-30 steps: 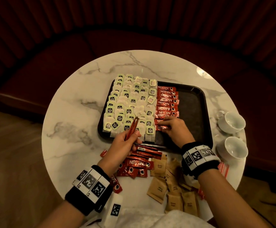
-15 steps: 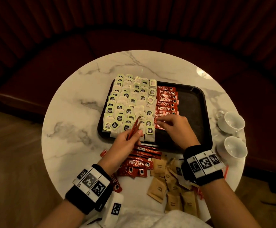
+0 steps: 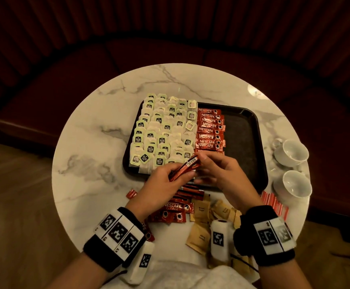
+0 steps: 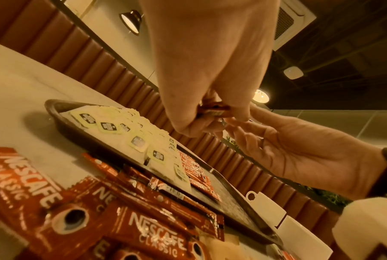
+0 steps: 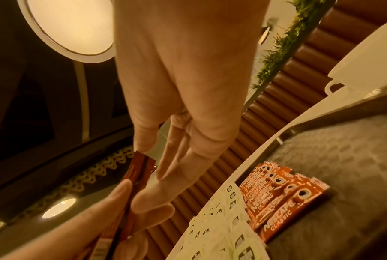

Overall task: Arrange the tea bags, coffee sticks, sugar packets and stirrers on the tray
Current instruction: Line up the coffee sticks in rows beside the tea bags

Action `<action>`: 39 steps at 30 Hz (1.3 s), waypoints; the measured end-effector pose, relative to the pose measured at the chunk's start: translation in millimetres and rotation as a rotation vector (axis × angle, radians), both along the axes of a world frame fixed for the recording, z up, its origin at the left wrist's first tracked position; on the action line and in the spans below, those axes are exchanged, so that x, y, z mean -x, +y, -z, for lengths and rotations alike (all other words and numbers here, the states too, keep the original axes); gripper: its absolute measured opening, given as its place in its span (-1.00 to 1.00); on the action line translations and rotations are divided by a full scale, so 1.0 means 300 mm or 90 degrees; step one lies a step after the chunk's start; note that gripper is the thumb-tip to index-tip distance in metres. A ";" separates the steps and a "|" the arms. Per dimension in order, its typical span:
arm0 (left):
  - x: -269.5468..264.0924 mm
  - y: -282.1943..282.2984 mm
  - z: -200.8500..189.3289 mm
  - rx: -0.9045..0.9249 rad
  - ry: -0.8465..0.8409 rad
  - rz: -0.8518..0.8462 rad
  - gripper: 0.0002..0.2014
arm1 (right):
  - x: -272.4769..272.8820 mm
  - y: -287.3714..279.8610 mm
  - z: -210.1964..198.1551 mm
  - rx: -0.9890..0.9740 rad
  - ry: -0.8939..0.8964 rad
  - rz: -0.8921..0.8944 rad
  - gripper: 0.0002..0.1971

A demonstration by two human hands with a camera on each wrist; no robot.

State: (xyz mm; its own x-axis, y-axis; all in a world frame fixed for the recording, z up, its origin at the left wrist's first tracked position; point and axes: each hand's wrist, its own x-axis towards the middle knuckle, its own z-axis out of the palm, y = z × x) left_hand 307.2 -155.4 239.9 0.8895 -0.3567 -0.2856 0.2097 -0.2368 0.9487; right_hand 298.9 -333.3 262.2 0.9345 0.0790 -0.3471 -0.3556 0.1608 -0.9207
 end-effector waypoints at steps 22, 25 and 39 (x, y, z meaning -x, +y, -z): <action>-0.017 0.018 0.025 0.145 0.096 -0.110 -0.76 | 0.022 -0.111 0.024 0.087 -0.037 0.050 -0.83; -0.024 0.019 0.032 0.117 0.080 -0.165 -0.86 | 0.008 -0.144 0.045 0.138 -0.013 0.098 -0.84; -0.017 0.032 0.061 0.045 0.104 -0.130 -0.76 | -0.094 -0.194 0.222 0.535 0.155 0.112 -0.87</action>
State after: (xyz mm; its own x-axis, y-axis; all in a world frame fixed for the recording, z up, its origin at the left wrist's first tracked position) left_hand 312.1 -145.8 221.6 0.8894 -0.1980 -0.4120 0.3978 -0.1088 0.9110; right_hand 327.2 -391.5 195.7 0.8020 -0.4289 -0.4158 -0.5904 -0.4630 -0.6611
